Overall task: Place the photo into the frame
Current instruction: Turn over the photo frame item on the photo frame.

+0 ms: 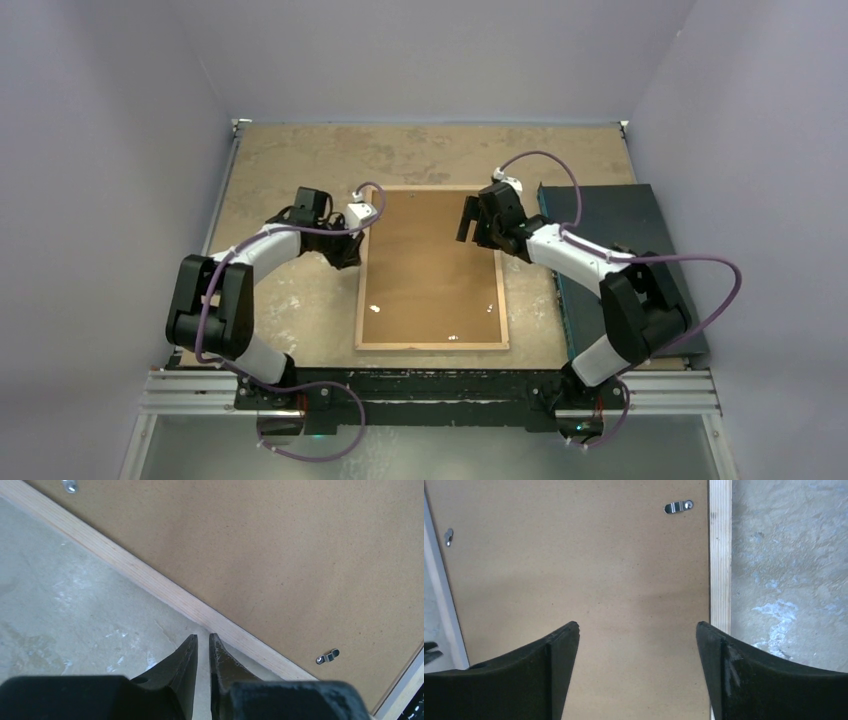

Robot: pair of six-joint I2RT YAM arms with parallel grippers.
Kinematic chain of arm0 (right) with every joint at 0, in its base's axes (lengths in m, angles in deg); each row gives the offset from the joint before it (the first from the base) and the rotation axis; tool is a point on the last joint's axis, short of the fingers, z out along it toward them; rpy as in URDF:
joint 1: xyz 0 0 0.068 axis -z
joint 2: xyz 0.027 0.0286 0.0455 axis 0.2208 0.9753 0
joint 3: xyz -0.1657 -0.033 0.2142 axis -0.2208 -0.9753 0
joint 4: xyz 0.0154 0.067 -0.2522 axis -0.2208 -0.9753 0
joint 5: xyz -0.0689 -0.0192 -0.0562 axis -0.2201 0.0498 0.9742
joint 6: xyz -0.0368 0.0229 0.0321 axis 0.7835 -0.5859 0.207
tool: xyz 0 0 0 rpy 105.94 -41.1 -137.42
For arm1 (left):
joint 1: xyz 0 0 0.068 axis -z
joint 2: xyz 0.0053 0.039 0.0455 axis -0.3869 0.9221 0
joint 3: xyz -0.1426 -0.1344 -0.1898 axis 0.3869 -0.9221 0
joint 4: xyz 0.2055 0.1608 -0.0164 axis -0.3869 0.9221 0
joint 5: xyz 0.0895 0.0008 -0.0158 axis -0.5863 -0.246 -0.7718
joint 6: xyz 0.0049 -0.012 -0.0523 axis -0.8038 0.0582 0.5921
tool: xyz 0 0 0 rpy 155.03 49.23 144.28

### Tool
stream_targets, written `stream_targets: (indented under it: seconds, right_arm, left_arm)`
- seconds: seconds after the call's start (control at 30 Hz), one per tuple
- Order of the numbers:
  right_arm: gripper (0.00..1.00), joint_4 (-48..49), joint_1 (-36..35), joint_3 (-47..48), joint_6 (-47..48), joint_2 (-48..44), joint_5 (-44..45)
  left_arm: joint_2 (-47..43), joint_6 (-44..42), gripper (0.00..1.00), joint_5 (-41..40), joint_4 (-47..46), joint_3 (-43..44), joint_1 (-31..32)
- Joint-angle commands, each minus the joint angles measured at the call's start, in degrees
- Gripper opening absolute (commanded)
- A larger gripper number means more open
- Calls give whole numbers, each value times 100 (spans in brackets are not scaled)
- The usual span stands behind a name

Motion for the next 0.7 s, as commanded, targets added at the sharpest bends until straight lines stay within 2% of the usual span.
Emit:
stream_targets:
  seconds: [0.0, 0.13, 0.2, 0.27, 0.37, 0.4, 0.43, 0.47, 0.5, 0.57, 0.67]
  right_arm:
    - [80, -33, -35, 38, 109, -325, -31]
    - [51, 239, -105, -250, -17, -425, -224]
    - [45, 296, -333, -289, -53, -521, -154]
    - [42, 314, -560, -180, -24, -651, -89]
    - [33, 279, -718, 51, 65, -911, -194]
    - [39, 227, -716, 48, -23, -1005, -443]
    - [60, 267, -690, -6, -84, -1146, -562]
    - [92, 434, -678, -114, -82, -1302, -589]
    - [98, 682, -672, -239, -41, -1472, -617]
    - [99, 1134, -668, -376, 104, -1600, -741]
    - [99, 879, -777, -64, 300, -1276, -746]
  left_arm:
    - [-135, 107, 14, 293, 112, 424, -195]
    - [-115, 275, 25, 273, 375, 763, -281]
    - [-108, 378, 34, 32, 562, 998, -287]
    - [-82, 359, 37, -177, 865, 1299, -298]
    - [-164, 350, 40, -305, 1227, 1716, -440]
    - [-220, 373, 42, -390, 1306, 1859, -502]
    - [-279, 377, 43, -471, 1328, 1930, -575]
    - [-334, 393, 43, -592, 1305, 1997, -653]
    - [-375, 458, 43, -779, 1242, 2043, -749]
    - [-398, 534, 47, -1143, 1183, 2133, -939]
    - [-288, 219, 53, -1341, 1463, 2357, -1213]
